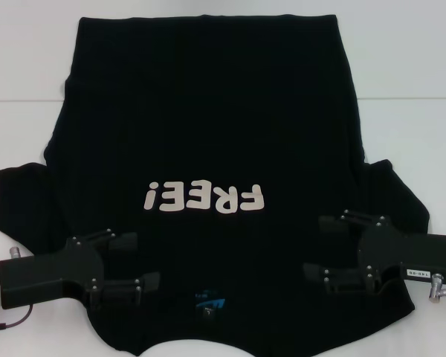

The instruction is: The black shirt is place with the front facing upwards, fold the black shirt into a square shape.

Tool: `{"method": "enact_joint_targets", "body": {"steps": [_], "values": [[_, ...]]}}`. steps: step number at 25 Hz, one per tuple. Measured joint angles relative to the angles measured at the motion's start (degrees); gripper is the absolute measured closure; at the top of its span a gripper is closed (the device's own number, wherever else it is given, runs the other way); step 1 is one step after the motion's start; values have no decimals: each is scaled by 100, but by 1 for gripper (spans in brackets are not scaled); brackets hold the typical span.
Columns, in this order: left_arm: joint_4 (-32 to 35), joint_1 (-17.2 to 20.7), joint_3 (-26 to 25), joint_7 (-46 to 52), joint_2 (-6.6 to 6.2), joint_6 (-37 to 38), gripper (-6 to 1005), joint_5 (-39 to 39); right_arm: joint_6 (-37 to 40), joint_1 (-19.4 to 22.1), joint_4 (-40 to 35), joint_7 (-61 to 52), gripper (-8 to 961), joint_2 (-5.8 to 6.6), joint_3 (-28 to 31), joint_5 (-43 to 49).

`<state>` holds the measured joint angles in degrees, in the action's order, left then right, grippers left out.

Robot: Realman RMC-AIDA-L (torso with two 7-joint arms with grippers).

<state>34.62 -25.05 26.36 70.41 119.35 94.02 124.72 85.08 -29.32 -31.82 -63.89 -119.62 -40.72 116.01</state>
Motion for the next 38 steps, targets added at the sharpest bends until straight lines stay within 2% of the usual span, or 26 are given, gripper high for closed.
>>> {"method": "enact_joint_targets", "body": {"steps": [38], "values": [[0, -90, 10, -3, -25, -17, 83, 127, 27, -86, 0, 0, 11, -2, -268, 0]]}}
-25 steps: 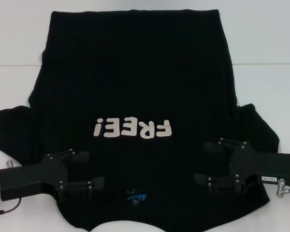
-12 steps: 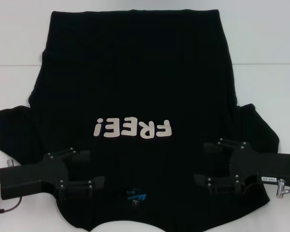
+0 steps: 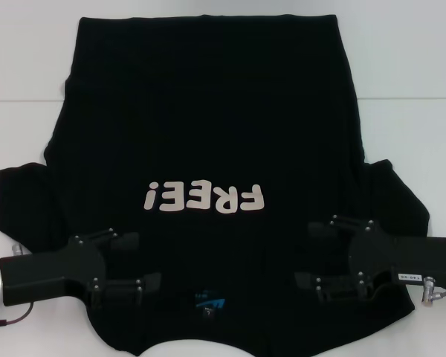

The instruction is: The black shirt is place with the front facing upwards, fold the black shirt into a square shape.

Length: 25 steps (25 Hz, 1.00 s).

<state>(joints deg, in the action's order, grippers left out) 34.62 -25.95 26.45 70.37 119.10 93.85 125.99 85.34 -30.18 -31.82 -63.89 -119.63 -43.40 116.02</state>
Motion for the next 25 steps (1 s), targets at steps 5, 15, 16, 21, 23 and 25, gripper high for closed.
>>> {"method": "enact_joint_targets", "body": {"steps": [5, 15, 16, 21, 23, 25], "values": [[3, -15, 0, -2, -2, -97, 84, 8, -14, -31, 0, 0, 11, 2, -22, 0], [5, -25, 0, -6, -4, -155, 84, 14, 47, -88, 0, 0, 11, 6, -29, 0], [9, -27, 0, -5, -5, -169, 84, 14, 43, -91, -1, 0, 11, 8, -29, -1], [5, -32, 0, 11, -8, -207, 84, 14, 37, -94, -5, 0, 11, 10, -28, 0], [2, -32, 0, 22, -9, -209, 84, 14, 28, -94, -3, 0, 11, 11, -29, 0], [1, -33, 0, 25, -10, -210, 84, 14, 23, -94, -1, -1, 11, 11, -29, 0]]}}
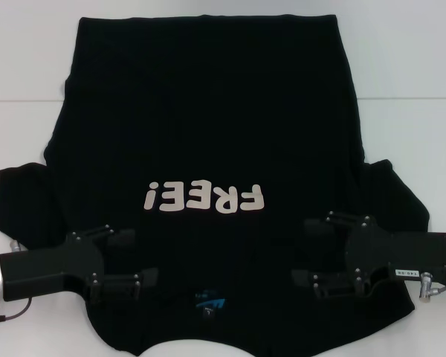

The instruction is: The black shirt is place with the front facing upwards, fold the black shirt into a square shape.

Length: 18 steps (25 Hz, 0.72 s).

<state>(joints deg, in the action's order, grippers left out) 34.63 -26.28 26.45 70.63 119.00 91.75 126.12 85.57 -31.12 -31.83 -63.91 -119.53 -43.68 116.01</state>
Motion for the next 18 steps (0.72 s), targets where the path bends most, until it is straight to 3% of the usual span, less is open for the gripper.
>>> {"method": "enact_joint_targets", "body": {"steps": [10, 14, 18], "values": [[7, 37, -79, 341, -1, 74, 84, -83, -25, 9, 2, -48, 11, -6, 0, 9], [46, -43, -241, 1843, -100, 84, 84, -103, -35, 20, 2, -68, 11, -9, 8, 9], [119, -146, -367, 3464, -327, 192, 84, -50, -45, 27, 2, -155, 11, -10, 9, 10]]}}
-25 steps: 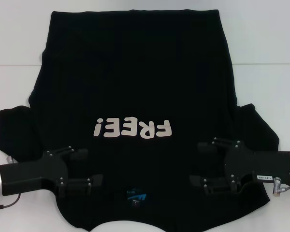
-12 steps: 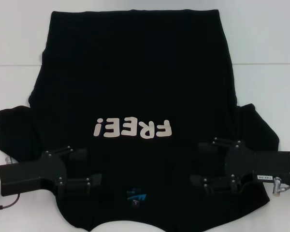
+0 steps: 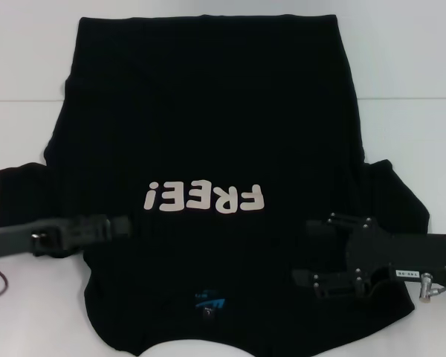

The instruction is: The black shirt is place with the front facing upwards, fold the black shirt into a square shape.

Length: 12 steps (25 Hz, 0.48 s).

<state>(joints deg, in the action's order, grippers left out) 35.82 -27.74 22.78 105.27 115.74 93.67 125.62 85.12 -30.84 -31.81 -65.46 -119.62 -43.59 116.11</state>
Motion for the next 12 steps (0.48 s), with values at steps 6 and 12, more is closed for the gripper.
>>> {"method": "enact_joint_targets", "body": {"steps": [6, 12], "values": [[645, -16, -78, 2165, -178, -164, 84, 260, -5, 8, 0, -106, 11, 0, 0, 0], [673, -65, -526, 3704, -443, -457, 83, 806, -38, 23, 0, -199, 12, 0, 0, -1]]}}
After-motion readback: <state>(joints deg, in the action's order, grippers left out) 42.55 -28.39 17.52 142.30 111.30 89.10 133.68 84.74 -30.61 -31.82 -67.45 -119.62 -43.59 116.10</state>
